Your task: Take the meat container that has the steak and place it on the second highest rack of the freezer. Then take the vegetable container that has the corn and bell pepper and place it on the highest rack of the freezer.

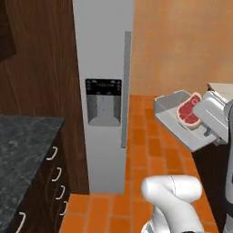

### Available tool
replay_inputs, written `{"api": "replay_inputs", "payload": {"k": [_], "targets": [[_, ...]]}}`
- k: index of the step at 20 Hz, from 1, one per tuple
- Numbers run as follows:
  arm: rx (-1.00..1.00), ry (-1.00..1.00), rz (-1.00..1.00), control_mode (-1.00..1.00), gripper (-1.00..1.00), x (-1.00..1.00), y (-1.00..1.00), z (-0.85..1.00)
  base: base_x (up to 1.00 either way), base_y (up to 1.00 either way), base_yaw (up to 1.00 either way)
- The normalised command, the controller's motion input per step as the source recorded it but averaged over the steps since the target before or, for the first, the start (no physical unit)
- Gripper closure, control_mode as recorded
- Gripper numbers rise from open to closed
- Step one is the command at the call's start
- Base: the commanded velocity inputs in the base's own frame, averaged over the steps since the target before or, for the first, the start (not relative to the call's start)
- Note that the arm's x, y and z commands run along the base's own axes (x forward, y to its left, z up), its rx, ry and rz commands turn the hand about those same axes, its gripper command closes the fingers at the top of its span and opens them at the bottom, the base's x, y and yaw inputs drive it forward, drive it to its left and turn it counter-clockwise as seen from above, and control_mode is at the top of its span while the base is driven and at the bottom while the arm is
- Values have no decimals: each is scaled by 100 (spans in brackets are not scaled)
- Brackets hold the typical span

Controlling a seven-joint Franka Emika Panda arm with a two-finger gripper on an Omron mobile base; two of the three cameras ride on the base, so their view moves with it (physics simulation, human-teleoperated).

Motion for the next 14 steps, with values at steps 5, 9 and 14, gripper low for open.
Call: {"api": "replay_inputs", "payload": {"k": [5, 9, 14], "targets": [[0, 0, 0, 100, 100, 0, 0, 0, 72, -100, -31], [0, 0, 0, 100, 100, 0, 0, 0, 100, -80, -21], [0, 0, 0, 100, 100, 0, 0, 0, 100, -19, -20]]}}
